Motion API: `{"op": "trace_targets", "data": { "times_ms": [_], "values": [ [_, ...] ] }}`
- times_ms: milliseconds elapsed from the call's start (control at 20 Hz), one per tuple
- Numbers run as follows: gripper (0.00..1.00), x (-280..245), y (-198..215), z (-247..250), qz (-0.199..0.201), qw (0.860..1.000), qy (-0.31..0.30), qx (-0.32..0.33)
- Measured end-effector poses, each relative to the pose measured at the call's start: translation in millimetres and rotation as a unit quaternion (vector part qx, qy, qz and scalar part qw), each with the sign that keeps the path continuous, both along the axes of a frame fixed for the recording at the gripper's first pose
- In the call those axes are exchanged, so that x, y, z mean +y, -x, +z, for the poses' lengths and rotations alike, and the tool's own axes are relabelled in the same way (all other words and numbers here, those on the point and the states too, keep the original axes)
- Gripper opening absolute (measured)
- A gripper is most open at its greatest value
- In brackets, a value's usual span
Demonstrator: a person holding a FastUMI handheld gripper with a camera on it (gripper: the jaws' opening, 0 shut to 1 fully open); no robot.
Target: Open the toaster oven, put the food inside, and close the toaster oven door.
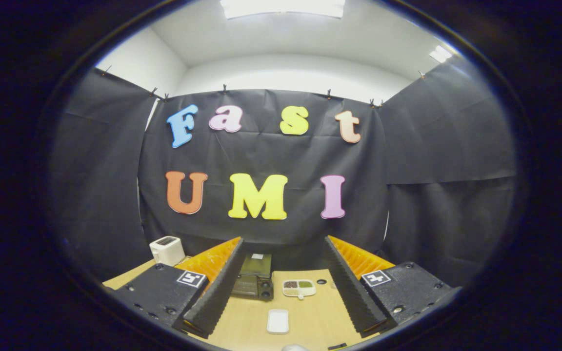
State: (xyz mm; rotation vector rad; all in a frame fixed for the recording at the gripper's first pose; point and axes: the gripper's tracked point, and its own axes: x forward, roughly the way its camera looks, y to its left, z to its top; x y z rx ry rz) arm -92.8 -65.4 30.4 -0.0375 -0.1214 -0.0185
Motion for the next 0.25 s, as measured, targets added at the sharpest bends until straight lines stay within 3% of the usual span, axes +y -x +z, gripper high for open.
{"op": "trace_targets", "data": {
  "times_ms": [250],
  "values": [
    [1.0, -3.5, -6.4, -2.4, 0.011, 1.0, -0.002, 0.01]
  ]
}}
